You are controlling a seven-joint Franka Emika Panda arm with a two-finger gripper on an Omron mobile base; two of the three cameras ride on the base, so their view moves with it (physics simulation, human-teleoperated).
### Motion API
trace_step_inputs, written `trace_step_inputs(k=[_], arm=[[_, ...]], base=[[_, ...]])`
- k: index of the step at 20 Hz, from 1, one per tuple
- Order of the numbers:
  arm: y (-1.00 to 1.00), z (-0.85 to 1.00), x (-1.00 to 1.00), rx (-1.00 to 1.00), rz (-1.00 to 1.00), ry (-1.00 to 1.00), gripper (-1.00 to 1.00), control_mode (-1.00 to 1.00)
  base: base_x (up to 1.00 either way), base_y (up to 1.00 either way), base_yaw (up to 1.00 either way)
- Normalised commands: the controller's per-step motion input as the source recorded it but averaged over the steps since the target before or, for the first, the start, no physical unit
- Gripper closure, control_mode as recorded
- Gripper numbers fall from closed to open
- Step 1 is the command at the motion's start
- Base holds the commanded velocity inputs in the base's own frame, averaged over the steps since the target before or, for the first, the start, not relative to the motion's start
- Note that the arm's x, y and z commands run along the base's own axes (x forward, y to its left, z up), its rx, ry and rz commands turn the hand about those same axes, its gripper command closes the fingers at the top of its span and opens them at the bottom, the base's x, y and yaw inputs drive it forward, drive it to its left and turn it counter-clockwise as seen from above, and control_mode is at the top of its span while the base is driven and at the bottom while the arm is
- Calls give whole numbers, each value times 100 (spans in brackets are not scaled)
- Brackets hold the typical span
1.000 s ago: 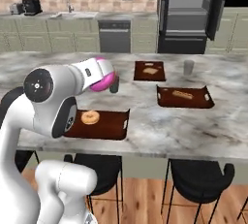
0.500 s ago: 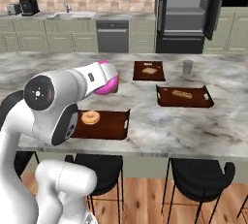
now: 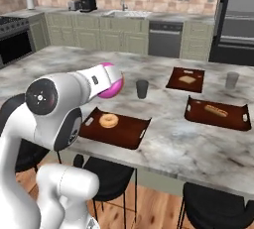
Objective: Take the donuts from the fridge and place them on the empty tray on the dining counter.
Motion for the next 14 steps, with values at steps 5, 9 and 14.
trace_step_inputs(k=[5,9,14], arm=[[1,-11,19,0,12,7,100,-100],[0,-37,43,0,20,28,100,-100],[1,-34,62,6,15,42,100,-100]], base=[[48,2,27],[0,0,0],[0,0,0]])
